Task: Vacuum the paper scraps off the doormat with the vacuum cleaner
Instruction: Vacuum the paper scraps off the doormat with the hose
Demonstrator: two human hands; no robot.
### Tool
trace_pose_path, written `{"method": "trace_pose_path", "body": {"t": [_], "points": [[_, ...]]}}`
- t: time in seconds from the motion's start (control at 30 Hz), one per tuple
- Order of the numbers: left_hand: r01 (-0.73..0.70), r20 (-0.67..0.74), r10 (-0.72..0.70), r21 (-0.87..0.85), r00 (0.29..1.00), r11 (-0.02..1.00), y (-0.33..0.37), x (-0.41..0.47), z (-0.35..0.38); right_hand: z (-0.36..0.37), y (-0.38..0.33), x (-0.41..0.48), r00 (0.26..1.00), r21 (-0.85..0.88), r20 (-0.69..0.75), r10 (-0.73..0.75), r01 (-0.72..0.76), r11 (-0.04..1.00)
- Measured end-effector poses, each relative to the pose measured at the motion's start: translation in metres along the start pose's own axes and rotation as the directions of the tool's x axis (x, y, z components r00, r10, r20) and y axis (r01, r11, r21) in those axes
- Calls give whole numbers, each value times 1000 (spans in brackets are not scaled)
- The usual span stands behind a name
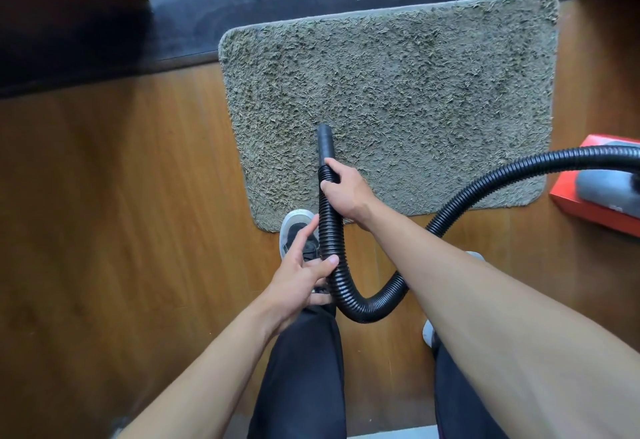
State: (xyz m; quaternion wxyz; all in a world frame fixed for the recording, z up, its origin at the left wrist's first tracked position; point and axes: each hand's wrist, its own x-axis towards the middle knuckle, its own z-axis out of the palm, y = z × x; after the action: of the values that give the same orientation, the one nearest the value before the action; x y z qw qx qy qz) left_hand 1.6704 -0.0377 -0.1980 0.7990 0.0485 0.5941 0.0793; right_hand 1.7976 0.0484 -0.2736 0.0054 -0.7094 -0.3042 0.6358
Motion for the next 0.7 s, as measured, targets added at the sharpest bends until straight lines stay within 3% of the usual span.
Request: {"method": "trace_pose_path", "body": {"t": [0.4,0.7], "points": [[42,61,-56,206,997,978,5,1,36,-38,40,-18,988,187,-88,128,-110,976],[26,21,-29,136,999,990,-3,4,32,-29,34,-16,993,134,-83,81,-69,989]]}}
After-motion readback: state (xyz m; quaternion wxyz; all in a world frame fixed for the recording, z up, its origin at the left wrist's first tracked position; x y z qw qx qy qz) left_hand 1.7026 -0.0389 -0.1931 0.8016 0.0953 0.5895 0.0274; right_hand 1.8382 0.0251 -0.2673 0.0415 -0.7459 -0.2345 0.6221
